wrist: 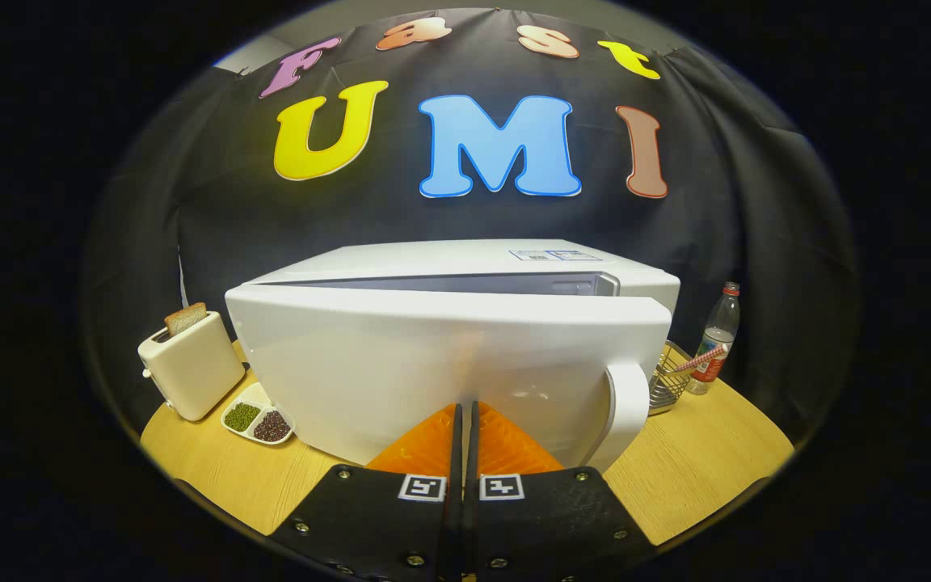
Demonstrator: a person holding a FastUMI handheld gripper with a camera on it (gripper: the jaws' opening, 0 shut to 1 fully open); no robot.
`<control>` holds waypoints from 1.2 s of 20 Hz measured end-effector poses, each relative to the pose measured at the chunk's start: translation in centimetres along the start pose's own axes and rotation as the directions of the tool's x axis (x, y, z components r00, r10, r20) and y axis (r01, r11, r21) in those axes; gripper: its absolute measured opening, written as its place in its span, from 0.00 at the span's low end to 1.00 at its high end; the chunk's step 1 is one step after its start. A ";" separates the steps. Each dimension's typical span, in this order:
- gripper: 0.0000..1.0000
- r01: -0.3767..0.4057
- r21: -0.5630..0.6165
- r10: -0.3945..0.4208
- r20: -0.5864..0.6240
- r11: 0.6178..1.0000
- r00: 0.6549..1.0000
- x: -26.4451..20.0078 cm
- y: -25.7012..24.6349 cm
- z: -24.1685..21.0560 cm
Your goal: Open the microwave, put the food inside, and close the microwave door.
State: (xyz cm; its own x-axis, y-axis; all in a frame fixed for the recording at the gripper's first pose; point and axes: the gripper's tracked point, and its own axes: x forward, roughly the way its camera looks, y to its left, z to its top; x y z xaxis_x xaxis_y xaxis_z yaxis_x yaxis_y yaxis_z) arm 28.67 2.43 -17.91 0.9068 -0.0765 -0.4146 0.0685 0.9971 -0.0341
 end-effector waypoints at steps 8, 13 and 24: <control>0.01 -0.028 -0.028 0.028 -0.003 0.999 1.000 3.3 -0.7 1.2; 0.02 -0.018 -0.048 0.018 0.003 0.999 1.000 3.4 -0.7 1.2; 0.08 -0.042 -0.058 0.043 0.011 0.997 0.999 0.1 -2.3 1.2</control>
State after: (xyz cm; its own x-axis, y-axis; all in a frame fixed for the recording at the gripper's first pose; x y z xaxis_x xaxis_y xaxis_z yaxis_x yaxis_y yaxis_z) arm 29.13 0.16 -16.78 0.9134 -0.0339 -0.4057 0.0064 0.9976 -0.0691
